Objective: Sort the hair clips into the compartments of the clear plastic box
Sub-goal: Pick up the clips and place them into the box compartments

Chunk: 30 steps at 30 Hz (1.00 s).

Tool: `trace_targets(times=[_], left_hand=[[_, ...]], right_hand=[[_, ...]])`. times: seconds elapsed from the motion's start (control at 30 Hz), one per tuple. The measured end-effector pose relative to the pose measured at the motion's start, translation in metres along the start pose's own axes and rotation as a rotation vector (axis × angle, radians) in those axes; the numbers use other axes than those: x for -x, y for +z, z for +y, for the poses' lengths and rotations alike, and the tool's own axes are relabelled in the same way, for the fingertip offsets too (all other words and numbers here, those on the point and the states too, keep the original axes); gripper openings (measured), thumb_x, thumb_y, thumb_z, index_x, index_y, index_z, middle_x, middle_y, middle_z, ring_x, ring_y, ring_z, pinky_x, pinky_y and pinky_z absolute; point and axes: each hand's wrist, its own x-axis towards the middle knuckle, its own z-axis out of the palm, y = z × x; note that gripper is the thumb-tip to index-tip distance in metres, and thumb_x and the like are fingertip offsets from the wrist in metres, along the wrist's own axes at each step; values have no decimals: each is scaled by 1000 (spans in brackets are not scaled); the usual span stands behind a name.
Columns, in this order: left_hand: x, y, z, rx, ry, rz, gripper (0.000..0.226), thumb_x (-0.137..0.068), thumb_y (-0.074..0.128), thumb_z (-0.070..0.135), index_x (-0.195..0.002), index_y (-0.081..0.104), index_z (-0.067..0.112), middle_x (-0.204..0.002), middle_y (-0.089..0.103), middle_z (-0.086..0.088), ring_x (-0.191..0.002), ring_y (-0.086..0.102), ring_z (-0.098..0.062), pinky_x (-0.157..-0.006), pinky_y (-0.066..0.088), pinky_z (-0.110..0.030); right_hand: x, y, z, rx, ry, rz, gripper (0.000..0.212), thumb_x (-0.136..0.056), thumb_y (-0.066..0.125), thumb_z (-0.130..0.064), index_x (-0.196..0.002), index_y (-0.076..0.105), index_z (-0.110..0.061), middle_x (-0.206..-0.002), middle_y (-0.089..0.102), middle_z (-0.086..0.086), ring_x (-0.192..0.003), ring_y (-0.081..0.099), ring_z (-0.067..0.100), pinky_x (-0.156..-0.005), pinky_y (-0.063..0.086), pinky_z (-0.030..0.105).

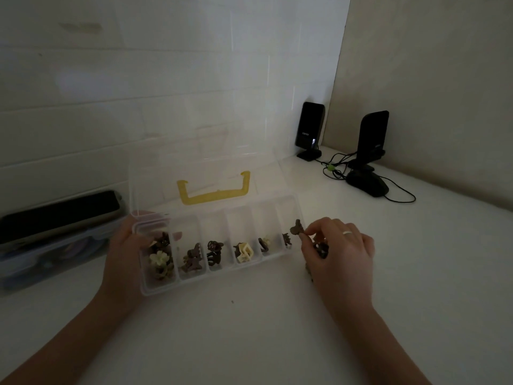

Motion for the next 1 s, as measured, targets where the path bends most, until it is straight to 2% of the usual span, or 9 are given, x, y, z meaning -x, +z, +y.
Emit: trace_targets(times=[0.1,0.17,0.23,0.37,0.47,0.53,0.7,0.9,1.0], left_hand=[[1,2,2,-16,23,-2,34,-86,39,-8,-80,63,14,-72,72,6,-67,71,-13,-58,57,-22],[2,3,3,-13,25,-10,38,-87,39,-7,-76,66,18,-72,72,5,-68,71,-13,-59,57,-23],[3,3,3,-20,30,-16,44,-87,39,-6,-71,69,22,-72,71,6,-68,70,-12,-60,57,-22],[4,4,3,-52,45,-14,48,-86,38,-7,-70,69,25,-70,71,10,-67,70,-8,-55,55,-18],[4,4,5,-73,57,-2,49,-87,35,-9,-72,68,24,-69,70,14,-66,68,-3,-55,54,-15],[4,4,5,-75,47,-15,55,-88,34,-9,-69,71,28,-69,70,13,-67,68,-4,-56,54,-16],[4,4,5,-32,21,2,37,-86,36,-9,-81,63,15,-71,72,8,-66,71,-11,-52,55,-22],[3,3,5,-23,12,2,34,-87,35,-10,-84,61,11,-74,72,7,-68,71,-12,-56,57,-22],[3,1,3,-10,-6,-11,34,-88,35,-9,-85,63,12,-77,72,3,-71,72,-17,-59,58,-26]], right_hand=[[0,1,-2,-75,-58,-82,13,-82,67,-18,-81,54,-19,-69,57,-5,-69,53,19,-62,43,34],[-2,4,-3,-98,-77,-155,10,-89,57,-23,-87,47,-21,-67,53,-5,-61,51,17,-47,40,29],[-4,9,-3,-67,-86,-229,12,-94,46,-29,-90,36,-25,-65,53,-6,-54,50,18,-44,31,26],[-6,16,-2,-6,-72,-305,13,-98,35,-30,-91,25,-25,-56,47,-12,-48,46,20,-42,23,25],[-4,14,-2,-142,4,-313,11,-95,31,-33,-91,22,-31,-72,66,-7,-60,61,23,-55,45,34],[-4,12,-1,-150,15,-288,11,-94,30,-34,-90,20,-33,-77,69,-6,-63,63,23,-59,49,37],[-2,15,-3,-52,-59,-281,18,-97,34,-30,-88,19,-29,-48,40,-11,-39,37,8,-40,21,25],[-2,16,-2,-48,-21,-304,18,-97,33,-31,-87,18,-30,-47,39,-12,-40,37,8,-41,17,23],[-3,15,-1,-146,-1,-272,14,-96,31,-34,-88,19,-32,-62,60,-10,-50,54,22,-45,32,29]])
